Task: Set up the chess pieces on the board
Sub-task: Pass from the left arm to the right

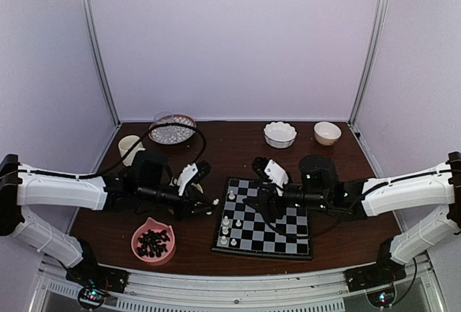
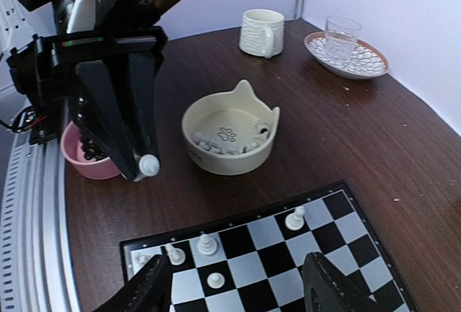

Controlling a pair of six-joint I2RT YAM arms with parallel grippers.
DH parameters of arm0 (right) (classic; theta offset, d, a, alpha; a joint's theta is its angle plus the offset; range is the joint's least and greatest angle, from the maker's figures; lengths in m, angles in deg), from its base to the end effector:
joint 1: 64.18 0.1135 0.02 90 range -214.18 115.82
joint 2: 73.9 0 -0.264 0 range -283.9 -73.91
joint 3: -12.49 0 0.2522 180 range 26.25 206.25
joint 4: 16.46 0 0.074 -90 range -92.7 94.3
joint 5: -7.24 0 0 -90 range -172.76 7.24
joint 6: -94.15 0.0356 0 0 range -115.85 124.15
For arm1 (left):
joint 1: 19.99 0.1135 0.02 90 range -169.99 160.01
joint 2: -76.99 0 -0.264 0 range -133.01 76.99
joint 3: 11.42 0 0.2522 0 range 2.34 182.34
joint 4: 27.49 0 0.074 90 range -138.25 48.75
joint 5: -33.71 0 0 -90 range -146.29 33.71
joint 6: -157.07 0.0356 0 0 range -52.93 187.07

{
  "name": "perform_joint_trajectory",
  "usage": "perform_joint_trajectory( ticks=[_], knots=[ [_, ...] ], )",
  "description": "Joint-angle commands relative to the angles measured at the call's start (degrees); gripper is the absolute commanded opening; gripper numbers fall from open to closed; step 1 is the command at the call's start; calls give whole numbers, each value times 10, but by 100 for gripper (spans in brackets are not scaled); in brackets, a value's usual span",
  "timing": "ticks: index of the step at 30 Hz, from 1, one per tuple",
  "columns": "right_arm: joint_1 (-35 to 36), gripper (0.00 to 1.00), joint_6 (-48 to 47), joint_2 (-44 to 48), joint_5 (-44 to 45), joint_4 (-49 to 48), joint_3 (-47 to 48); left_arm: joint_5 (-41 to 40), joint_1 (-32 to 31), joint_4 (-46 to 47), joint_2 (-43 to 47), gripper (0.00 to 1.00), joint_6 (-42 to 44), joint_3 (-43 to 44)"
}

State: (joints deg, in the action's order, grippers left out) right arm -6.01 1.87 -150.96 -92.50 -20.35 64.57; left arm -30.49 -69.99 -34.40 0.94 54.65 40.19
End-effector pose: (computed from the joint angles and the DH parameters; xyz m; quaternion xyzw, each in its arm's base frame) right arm 0.1485 0.2506 0.2250 -0.4551 0.6857 0.3260 0.4652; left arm 0.1659 -0.2218 0.2102 0.3772 0.7693 -0.4139 0.3075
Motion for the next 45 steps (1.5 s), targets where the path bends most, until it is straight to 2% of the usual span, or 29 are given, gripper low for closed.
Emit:
perform_joint_trajectory(
  ticks=[1, 13, 16, 31, 35, 41, 45],
  knots=[
    [2, 63, 3, -7, -117, -11, 14, 63, -25, 42, -16, 0, 43, 12],
    [5, 51, 0, -50, -222, 8, 46, 99, -53, 17, -47, 0, 68, 39],
    [10, 47, -4, -58, -232, 17, 54, 96, -59, 8, -57, 0, 73, 47],
    [27, 38, -31, -96, -245, 66, 88, 93, -70, -6, -71, 0, 79, 60],
    [29, 26, -35, -100, -245, 75, 94, 96, -71, -9, -74, 0, 81, 62],
    [30, 16, -35, -99, -246, 76, 95, 95, -73, -13, -76, 0, 84, 65],
    [30, 12, -35, -96, -240, 72, 92, 92, -73, -14, -75, 9, 83, 65]
  ],
)
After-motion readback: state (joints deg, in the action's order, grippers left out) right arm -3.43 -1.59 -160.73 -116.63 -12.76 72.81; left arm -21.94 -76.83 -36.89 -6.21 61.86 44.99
